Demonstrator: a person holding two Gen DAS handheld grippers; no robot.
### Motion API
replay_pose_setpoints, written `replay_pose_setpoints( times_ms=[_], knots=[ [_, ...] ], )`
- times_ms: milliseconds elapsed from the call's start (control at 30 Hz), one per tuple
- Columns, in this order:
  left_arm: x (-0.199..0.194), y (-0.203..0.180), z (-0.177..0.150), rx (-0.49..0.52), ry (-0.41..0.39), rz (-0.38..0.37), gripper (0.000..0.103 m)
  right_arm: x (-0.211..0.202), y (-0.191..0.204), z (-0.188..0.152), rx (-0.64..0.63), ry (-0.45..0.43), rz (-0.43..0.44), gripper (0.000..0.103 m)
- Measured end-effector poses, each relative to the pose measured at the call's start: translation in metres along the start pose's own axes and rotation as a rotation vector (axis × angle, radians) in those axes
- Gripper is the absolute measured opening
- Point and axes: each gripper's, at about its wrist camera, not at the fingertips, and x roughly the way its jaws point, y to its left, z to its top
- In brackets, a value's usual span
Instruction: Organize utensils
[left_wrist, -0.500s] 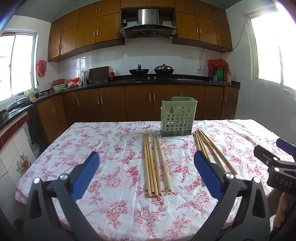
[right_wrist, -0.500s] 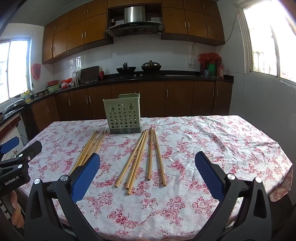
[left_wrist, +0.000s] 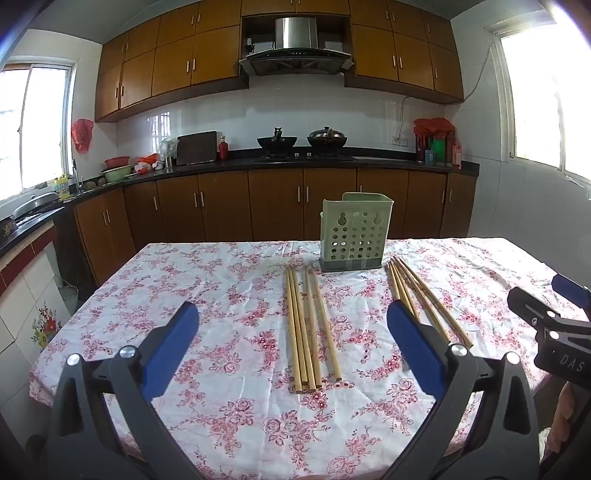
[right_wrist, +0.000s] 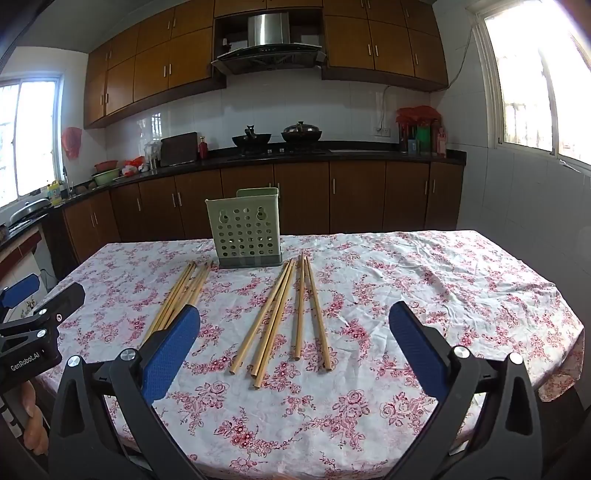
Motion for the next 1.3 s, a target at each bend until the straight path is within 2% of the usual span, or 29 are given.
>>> replay_pose_setpoints(
  times_ms=[1300],
  knots=[
    [0.0002, -0.0053, -0.0005, -0.001, 0.004, 0.000, 0.099, -0.0015, -0.0012, 0.0006, 0.001, -0.002, 0.001, 0.101]
  ],
)
